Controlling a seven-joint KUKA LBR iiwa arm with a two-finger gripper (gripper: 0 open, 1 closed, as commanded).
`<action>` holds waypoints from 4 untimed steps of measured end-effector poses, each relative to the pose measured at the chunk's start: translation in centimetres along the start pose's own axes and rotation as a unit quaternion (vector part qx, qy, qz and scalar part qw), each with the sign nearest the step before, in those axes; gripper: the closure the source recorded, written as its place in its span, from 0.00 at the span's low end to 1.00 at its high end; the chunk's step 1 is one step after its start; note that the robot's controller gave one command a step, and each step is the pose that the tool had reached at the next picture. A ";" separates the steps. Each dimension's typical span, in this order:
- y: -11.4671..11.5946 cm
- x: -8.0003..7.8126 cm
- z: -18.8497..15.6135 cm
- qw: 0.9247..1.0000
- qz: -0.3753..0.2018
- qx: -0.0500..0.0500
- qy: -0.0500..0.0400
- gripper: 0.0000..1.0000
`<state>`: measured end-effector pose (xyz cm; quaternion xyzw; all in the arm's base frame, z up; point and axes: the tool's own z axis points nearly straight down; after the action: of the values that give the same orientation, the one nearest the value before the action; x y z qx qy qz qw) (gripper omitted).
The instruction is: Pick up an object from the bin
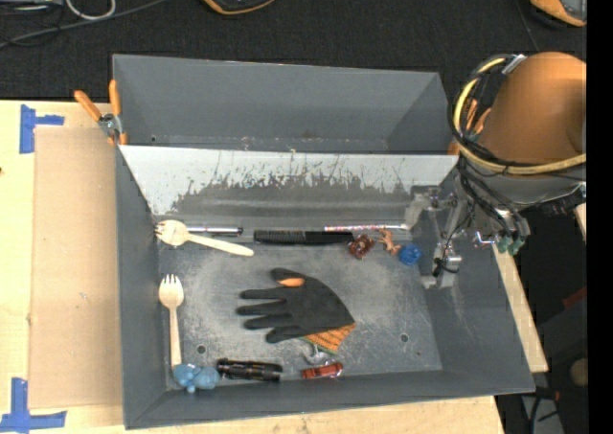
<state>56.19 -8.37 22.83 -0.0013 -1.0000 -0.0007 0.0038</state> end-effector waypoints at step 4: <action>3.4 -1.1 1.6 0.994 -0.111 0.001 -0.007 0.00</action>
Offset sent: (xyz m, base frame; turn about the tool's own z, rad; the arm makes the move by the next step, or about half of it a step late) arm -0.0196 0.0196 0.0664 -0.2232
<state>57.33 -4.97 21.21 0.1093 -0.9940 0.0000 -0.0034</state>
